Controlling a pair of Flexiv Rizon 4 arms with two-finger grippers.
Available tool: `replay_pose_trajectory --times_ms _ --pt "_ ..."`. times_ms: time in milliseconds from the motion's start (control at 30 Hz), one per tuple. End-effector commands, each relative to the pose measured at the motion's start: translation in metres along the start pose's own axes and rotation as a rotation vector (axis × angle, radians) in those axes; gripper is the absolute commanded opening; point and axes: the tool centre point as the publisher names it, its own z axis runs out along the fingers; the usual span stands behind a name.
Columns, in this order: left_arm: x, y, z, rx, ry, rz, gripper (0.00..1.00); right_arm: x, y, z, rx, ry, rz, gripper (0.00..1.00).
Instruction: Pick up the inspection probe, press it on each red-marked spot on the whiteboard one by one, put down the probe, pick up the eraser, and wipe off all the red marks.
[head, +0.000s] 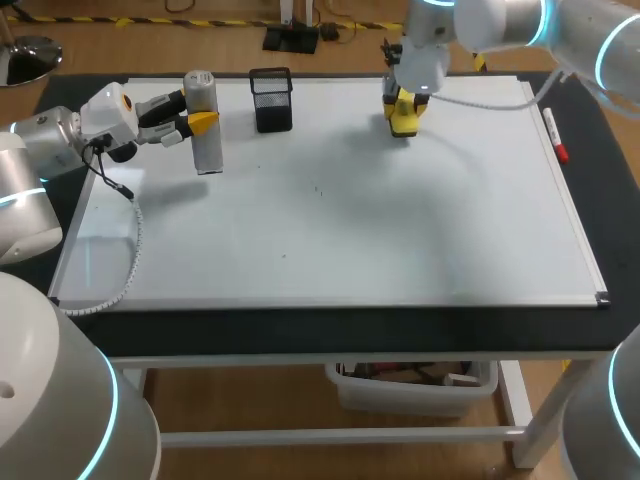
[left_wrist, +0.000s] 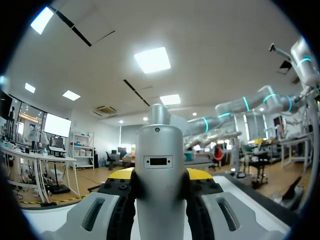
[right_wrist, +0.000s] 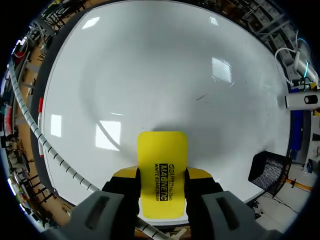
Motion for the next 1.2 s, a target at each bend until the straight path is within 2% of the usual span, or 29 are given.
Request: replay_pose_trajectory --times_ms 33,433,700,1067,1100,1133,1200 --pt "0.0 0.0 0.0 0.003 0.002 0.002 0.0 -0.009 -0.03 0.012 -0.139 0.013 0.005 0.0" --pt "0.0 0.0 0.0 0.003 0.002 0.002 0.0 -0.019 -0.046 0.023 -0.153 0.042 0.058 0.0" --pt "0.0 0.0 0.0 0.003 0.002 0.002 0.0 -0.023 -0.044 0.028 -0.161 0.059 0.087 0.0" --pt "0.0 0.0 0.0 0.003 0.002 0.002 0.0 -0.026 -0.029 0.032 -0.164 0.096 0.096 0.0" --pt "0.0 0.0 0.0 0.003 0.002 0.002 0.0 -0.025 -0.027 0.03 -0.164 0.097 0.097 0.37" --pt "0.0 0.0 0.0 0.003 0.002 0.002 0.0 -0.025 -0.025 0.028 -0.158 0.093 0.101 1.0" --pt "0.0 0.0 0.0 0.003 0.002 0.002 0.0 -0.022 -0.022 0.026 -0.151 0.086 0.118 1.0"
